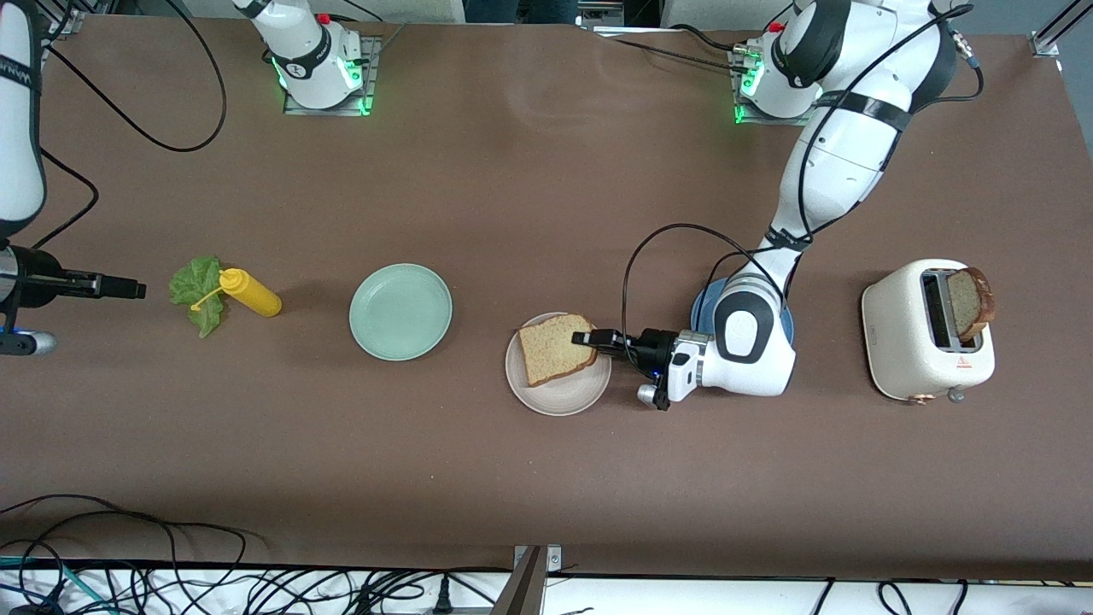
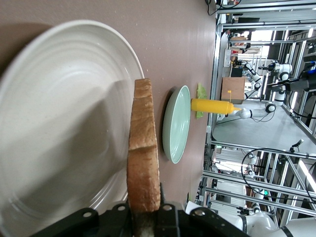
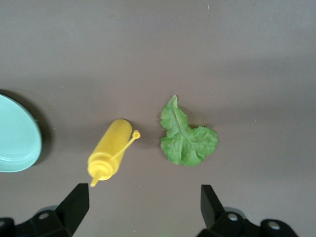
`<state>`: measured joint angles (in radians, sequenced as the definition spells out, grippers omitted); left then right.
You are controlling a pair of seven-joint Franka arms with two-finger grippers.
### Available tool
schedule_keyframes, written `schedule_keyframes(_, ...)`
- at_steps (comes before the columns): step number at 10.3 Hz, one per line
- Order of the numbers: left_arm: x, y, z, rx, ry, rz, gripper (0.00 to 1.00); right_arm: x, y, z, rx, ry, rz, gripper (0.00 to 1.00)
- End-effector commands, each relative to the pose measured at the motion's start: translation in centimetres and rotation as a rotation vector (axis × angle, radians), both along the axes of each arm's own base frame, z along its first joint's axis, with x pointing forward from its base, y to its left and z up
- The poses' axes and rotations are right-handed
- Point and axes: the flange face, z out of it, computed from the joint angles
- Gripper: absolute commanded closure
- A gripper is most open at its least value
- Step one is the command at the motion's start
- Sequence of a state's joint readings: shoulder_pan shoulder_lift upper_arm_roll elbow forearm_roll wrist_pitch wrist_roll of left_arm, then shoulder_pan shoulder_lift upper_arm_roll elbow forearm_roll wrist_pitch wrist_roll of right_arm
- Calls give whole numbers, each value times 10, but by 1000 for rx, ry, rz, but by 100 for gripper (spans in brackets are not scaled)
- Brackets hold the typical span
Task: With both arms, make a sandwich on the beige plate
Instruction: 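Release the bread and raise the left gripper while the right gripper reaches the lettuce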
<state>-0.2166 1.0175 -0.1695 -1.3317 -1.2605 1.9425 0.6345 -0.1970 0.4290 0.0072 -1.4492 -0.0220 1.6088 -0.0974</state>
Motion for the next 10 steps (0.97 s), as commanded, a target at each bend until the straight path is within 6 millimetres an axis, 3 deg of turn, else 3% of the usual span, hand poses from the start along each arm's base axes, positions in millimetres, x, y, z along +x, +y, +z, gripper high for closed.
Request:
schedule_keyframes(1,9,4,3,2,-67,1,0,-7,-6,-27,-11,27,22,0)
schedule_keyframes(3,6,1,6,39,-82,-38,0,-18,-7,-58,-34,61,37,0)
schedule_keyframes(5,13,6,30,95,-104,-64,0,-29,-8,-84,-48,75,48,0)
schedule_keyframes(8,17,12,66,268,-105,-129,0,-55,-13,-109,-76,77,96,0)
schedule_keyframes(10,15,13,69,359,-106,-165,0,-74,-19,-121,-81,23,148,0)
